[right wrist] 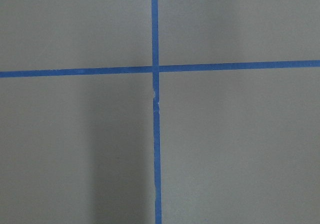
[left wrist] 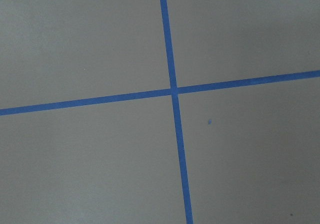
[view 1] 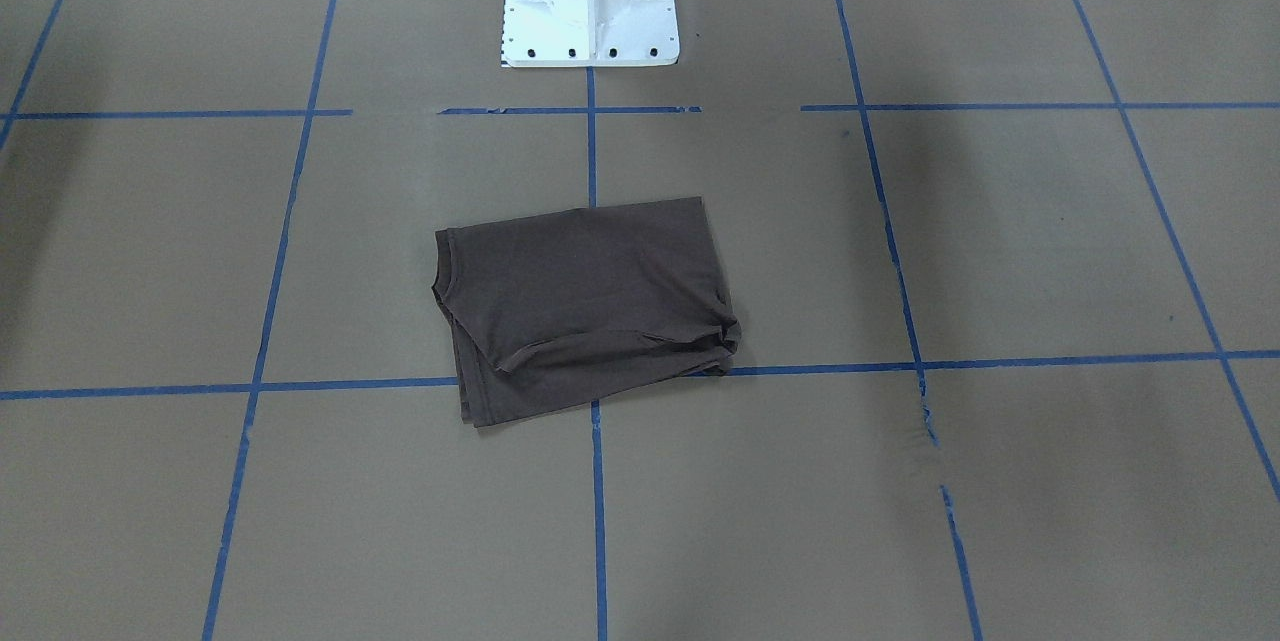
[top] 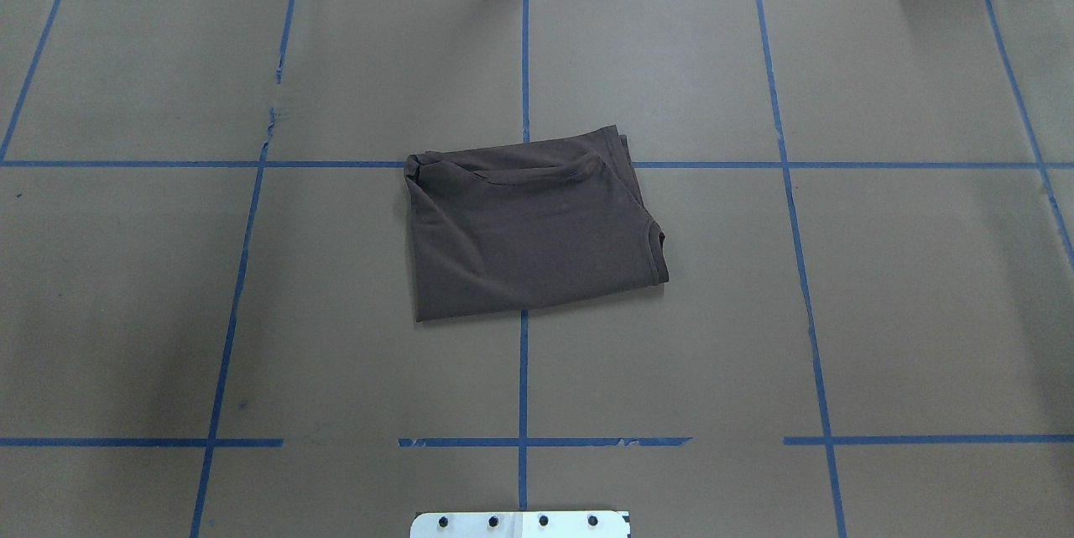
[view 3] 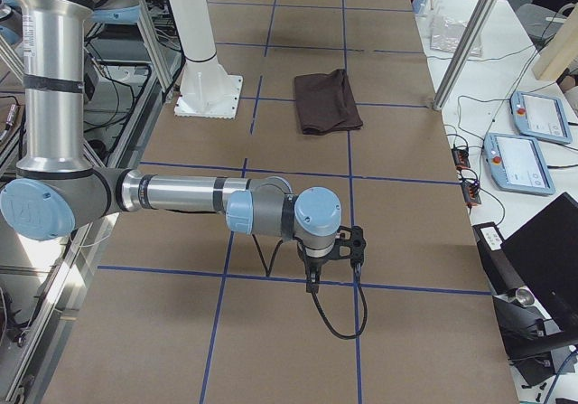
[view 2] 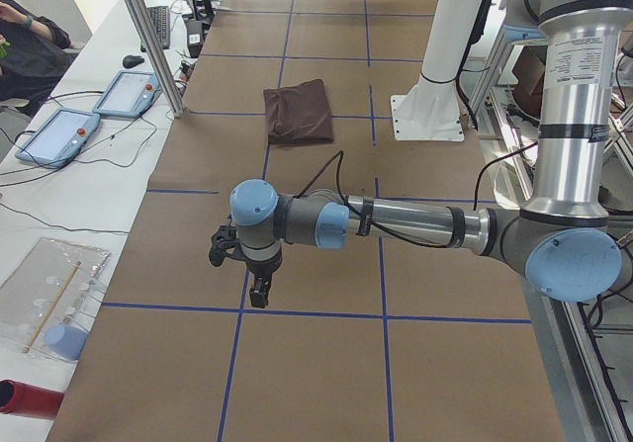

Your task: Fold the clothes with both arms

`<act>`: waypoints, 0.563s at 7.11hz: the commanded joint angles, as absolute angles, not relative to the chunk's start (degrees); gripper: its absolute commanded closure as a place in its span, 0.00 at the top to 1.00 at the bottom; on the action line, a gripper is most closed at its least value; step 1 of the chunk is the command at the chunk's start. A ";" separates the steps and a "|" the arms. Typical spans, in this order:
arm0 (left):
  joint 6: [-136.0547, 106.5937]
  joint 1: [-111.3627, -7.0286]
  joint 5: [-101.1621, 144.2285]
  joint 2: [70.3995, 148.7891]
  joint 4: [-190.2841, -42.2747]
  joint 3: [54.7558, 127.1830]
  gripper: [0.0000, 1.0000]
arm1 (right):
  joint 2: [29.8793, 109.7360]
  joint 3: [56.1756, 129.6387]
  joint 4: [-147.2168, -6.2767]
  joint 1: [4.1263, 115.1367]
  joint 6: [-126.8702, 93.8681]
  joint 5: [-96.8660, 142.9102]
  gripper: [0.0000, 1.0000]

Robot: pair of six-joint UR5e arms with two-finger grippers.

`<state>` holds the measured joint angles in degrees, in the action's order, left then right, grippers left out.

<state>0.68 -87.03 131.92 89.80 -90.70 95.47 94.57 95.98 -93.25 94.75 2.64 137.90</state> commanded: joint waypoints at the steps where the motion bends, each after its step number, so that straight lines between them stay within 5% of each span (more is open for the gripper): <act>1: 0.62 -87.01 131.92 89.82 -90.70 95.54 1.00 | 94.57 96.06 -93.25 94.75 2.64 138.07 1.00; 4: 0.62 -87.01 131.92 89.91 -90.70 95.54 1.00 | 94.83 97.73 -93.34 94.75 2.64 138.34 1.00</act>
